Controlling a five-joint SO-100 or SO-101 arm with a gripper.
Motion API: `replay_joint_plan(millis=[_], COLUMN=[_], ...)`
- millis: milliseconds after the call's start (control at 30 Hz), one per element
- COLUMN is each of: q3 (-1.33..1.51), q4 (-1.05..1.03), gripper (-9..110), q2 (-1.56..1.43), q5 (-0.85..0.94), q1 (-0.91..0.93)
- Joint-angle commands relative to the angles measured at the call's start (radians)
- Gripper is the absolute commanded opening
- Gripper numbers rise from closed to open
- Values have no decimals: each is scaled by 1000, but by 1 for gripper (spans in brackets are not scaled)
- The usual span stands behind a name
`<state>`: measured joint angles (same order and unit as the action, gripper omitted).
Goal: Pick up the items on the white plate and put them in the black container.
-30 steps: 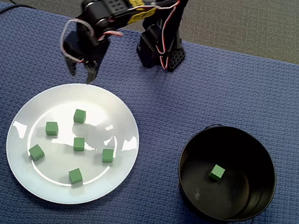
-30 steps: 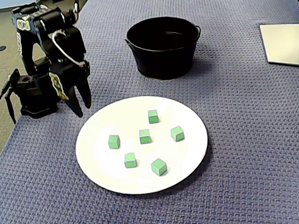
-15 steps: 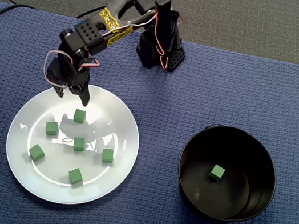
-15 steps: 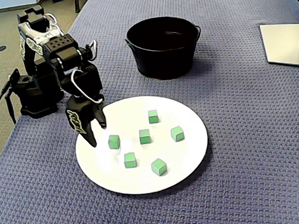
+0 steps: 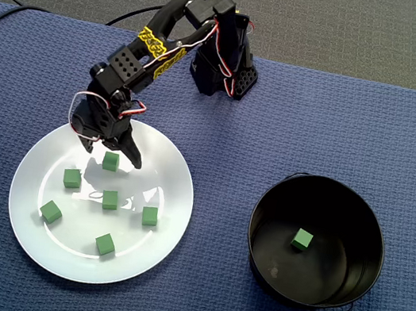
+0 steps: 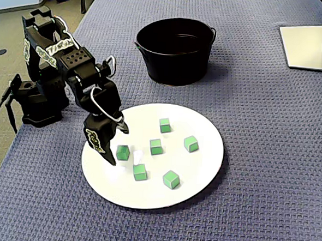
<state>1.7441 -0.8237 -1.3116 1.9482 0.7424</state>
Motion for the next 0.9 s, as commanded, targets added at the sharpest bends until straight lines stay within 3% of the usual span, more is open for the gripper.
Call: replay_joint_plan(millis=[0,200,533,867], q3=[41,98,130,71], q4=[87,137,118,14], gripper=[47,35,0,0], q2=[-6,-9,-2,-18], q5=[-35,-51,-83,-178], q1=[-26,-48,-51,-57])
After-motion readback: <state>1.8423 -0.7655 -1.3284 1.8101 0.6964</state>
